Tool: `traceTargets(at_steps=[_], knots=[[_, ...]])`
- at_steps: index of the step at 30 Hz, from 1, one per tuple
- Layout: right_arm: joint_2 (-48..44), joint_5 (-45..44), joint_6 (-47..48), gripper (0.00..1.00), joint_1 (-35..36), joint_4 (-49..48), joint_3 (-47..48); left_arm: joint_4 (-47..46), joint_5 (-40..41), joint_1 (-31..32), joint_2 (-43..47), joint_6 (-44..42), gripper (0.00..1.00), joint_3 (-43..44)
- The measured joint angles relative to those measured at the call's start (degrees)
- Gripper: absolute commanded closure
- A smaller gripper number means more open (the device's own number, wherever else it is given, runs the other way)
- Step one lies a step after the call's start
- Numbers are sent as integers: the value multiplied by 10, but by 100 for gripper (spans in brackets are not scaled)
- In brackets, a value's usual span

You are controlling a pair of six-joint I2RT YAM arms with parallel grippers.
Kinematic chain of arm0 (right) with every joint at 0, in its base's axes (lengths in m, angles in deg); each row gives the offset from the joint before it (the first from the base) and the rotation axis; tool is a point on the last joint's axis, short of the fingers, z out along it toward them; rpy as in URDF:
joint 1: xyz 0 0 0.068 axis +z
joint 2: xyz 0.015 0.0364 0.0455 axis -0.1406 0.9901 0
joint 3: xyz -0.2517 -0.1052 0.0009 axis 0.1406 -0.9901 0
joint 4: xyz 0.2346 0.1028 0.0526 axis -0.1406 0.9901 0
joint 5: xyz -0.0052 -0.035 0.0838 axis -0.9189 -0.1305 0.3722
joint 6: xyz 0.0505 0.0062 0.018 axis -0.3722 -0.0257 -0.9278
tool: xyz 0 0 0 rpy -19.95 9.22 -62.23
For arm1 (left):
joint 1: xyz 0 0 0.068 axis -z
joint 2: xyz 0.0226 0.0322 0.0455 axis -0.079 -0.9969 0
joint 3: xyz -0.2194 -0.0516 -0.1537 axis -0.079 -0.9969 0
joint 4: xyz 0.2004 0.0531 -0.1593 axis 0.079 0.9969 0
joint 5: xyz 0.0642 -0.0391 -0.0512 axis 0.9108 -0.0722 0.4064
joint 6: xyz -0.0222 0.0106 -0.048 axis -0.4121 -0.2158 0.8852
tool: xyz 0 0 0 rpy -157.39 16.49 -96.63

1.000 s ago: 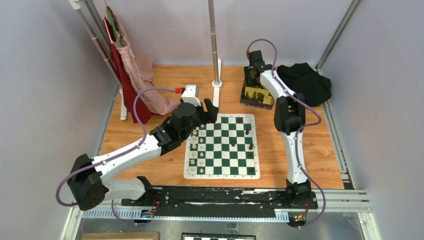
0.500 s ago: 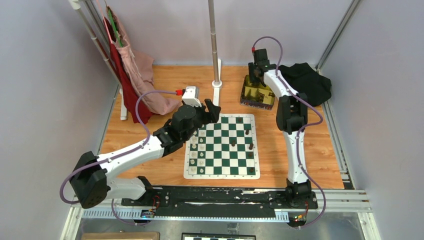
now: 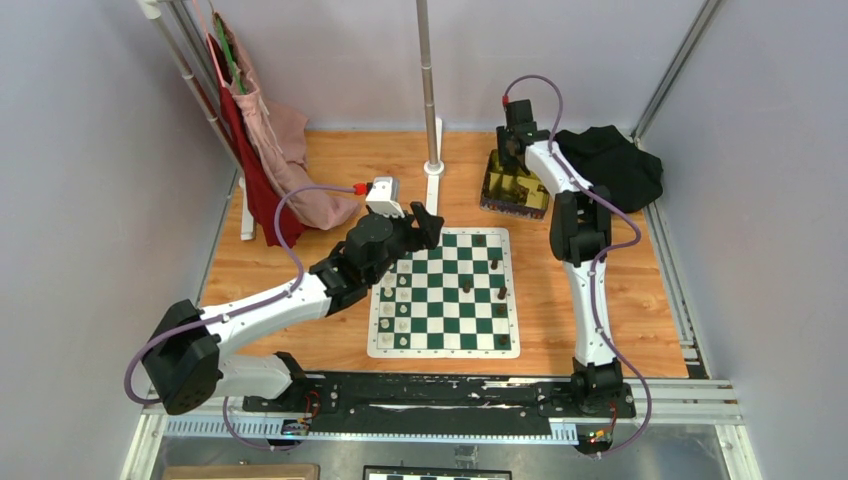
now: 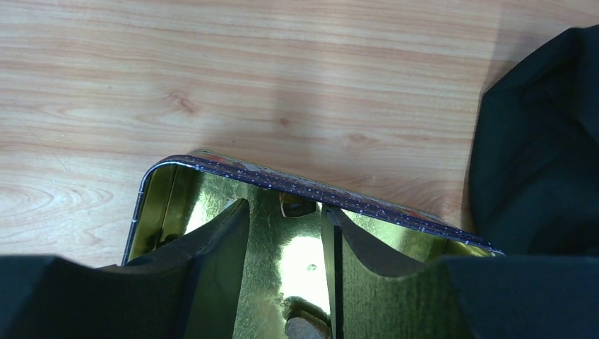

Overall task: Set up the chess pieces on the board
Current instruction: Pick up the chess piece from the storage box.

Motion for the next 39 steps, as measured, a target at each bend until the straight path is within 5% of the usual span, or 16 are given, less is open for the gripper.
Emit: traceTargets(at_steps=[12,25,39], knots=[[23,-7,0,65,0,-11,26,-26,0,0,-5,0,25,-15],[33,-9,-4,97,-1,-15,34,-35,-1,0,-6,0,25,-25],[-51,-8,1,100,-1,-70,-116,-35,-11,0,-2,9,25,-38]])
